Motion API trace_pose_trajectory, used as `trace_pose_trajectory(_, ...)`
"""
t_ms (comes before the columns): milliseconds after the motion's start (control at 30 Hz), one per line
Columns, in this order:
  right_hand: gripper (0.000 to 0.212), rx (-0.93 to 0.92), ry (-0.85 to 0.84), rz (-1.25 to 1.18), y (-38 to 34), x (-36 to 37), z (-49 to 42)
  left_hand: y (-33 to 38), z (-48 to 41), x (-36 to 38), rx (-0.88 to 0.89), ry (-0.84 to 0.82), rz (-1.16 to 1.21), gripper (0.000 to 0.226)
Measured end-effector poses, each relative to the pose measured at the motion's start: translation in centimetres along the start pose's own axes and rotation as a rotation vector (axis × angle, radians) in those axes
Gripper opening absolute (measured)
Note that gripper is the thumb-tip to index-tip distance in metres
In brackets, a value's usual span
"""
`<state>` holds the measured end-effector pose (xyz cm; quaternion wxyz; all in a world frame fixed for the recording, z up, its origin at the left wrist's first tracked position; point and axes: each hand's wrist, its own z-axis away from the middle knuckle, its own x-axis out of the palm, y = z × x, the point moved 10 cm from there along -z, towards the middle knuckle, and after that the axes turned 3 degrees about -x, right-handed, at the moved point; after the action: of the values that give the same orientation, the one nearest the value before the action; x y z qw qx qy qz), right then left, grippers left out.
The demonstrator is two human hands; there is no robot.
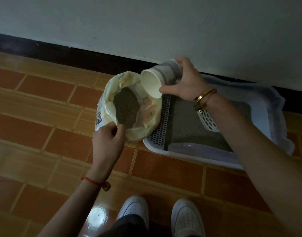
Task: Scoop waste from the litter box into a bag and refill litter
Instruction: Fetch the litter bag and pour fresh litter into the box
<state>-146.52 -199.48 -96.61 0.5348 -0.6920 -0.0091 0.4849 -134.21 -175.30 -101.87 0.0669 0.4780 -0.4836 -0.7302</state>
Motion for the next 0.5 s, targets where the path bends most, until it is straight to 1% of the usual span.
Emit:
trace_pose_trajectory(67, 0.100, -0.039, -0.164, 0.005, -1.5, 3.3, -0.2, -0.2, 0.0, 0.2, 0.000, -0.012, 0.017, 0.049)
trace_pose_trajectory(133, 0.103, -0.108, -0.297, 0.102, -2.9, 6.7, -0.1, -0.1, 0.1, 0.3, 0.007, -0.027, 0.037, 0.050)
trace_pose_trajectory(200, 0.105, -0.175, -0.372, 0.243, -3.8, 9.9, -0.2, -0.1, 0.1, 0.3, 0.014, -0.033, 0.035, 0.049)
trace_pose_trajectory(300, 0.102, -0.293, -0.384, 0.506, -4.9, 13.7, -0.6, -0.1, 0.0, 0.2, 0.009, -0.022, 0.012, 0.047)
trace_pose_trajectory(400, 0.102, -0.381, -0.387, 0.675, -5.1, 17.4, -1.0, -0.1, 0.1, 0.0, -0.005, -0.012, 0.006, 0.043)
trace_pose_trajectory(500, 0.112, -0.373, -0.424, 0.796, -4.2, 20.1, -1.7, 0.0, 0.1, 0.1, -0.007, -0.021, 0.011, 0.042)
